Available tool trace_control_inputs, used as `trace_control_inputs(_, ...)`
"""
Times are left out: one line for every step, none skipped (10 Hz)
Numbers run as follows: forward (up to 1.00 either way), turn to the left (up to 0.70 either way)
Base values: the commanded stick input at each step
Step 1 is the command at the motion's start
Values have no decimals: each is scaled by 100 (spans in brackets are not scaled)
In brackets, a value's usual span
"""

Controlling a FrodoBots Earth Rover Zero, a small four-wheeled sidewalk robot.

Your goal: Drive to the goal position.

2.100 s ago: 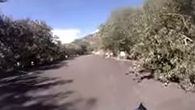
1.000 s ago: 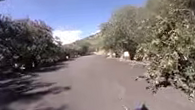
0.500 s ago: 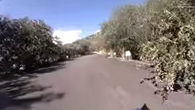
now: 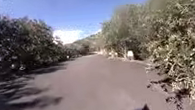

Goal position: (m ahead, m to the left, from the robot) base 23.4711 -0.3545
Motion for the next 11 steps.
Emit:
trace_control_inputs(50, 0)
trace_control_inputs(50, 0)
trace_control_inputs(50, 0)
trace_control_inputs(50, 0)
trace_control_inputs(50, 0)
trace_control_inputs(50, 0)
trace_control_inputs(50, 0)
trace_control_inputs(50, 0)
trace_control_inputs(50, 0)
trace_control_inputs(50, 0)
trace_control_inputs(50, 0)
